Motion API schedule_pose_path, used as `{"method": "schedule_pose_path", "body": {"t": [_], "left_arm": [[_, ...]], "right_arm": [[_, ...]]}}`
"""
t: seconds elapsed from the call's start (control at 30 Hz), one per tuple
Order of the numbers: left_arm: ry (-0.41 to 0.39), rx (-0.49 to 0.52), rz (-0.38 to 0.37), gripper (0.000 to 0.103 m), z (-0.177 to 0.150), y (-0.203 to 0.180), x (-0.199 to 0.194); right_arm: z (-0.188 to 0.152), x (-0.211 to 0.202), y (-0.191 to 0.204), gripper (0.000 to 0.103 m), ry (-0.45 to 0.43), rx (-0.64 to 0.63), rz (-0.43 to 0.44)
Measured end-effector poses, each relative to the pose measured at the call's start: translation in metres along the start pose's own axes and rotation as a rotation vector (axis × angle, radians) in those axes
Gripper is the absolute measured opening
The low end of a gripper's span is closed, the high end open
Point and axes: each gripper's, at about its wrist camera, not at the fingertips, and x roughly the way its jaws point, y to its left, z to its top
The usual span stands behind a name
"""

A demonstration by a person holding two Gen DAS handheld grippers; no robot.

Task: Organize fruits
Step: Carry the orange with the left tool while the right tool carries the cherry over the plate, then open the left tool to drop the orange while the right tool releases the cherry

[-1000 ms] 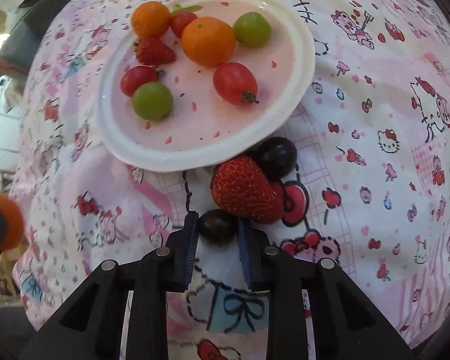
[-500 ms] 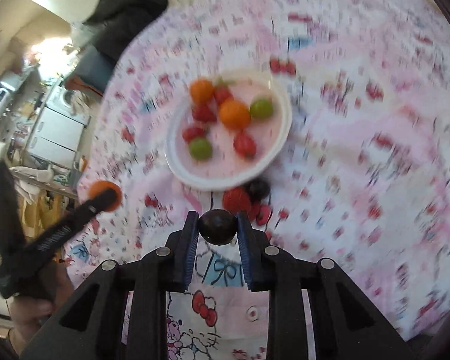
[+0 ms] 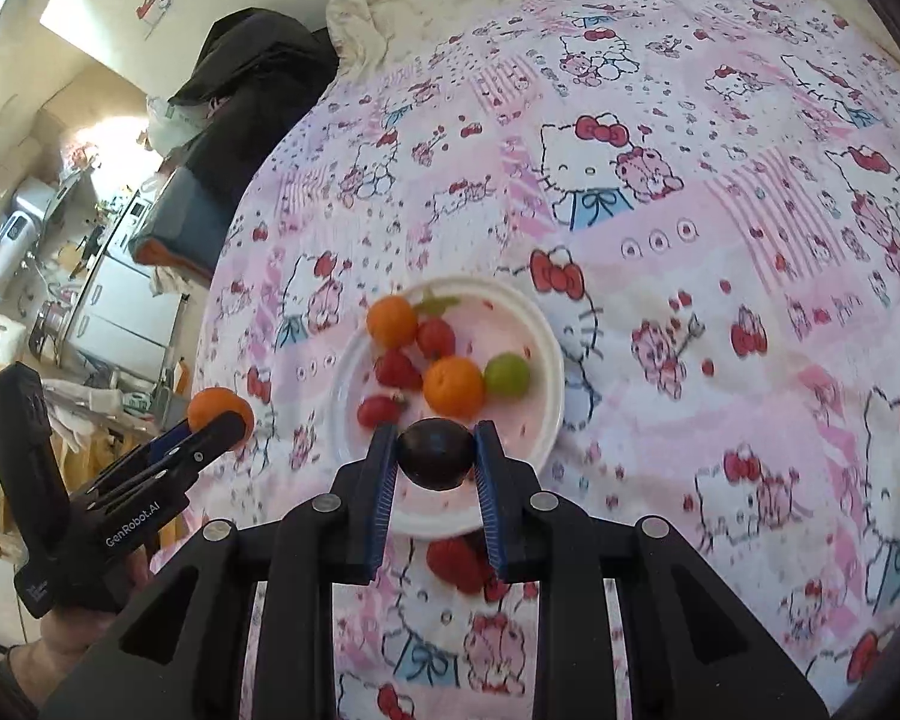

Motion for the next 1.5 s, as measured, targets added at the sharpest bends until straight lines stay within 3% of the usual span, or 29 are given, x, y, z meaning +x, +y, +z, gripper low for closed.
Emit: {"method": "schedule_pose_path", "body": {"t": [0.3,0.6,0.97,1.03,1.1,1.13,1.23,1.3,1.43,1.5], "left_arm": [[0.03,0.0,-0.013,0.037,0.005,0.004,0.046],[0.072,0.037,-0.08,0.038,-0.005,-0.009,0.072],[0.097,0.102,-0.065,0.039,-0.011,-0.025,0.087],[0.092,0.11,-0.07,0.044,-0.01,-0.026,0.087],[0.091,0.11,-0.067,0.063,-0.01,-0.026,0.086],[0.082,0.106,-0.061,0.066,-0.009,-0.025,0.084],[0.068,0.096,-0.054,0.068,-0.008,-0.023,0.08],[0.068,0.088,-0.054,0.068,-0.007,-0.02,0.077],[0.042,0.065,-0.027,0.068,-0.008,-0.013,0.069],[0.032,0.054,-0.025,0.069,-0.009,-0.009,0.064]], "right_arm": [[0.022,0.035,-0.019,0.027,0.05,0.019,-0.006],[0.009,0.073,-0.029,0.027,0.128,0.031,0.018],[0.003,0.096,-0.044,0.03,0.194,0.079,-0.009],[0.004,0.095,-0.045,0.03,0.191,0.085,-0.009],[0.004,0.094,-0.045,0.03,0.189,0.086,-0.007],[0.005,0.093,-0.045,0.03,0.186,0.086,-0.005],[0.008,0.088,-0.046,0.04,0.169,0.089,-0.006],[0.012,0.079,-0.046,0.053,0.132,0.096,0.006],[0.02,0.062,-0.04,0.059,0.067,0.076,0.005],[0.023,0.054,-0.035,0.07,0.049,0.061,0.005]]}}
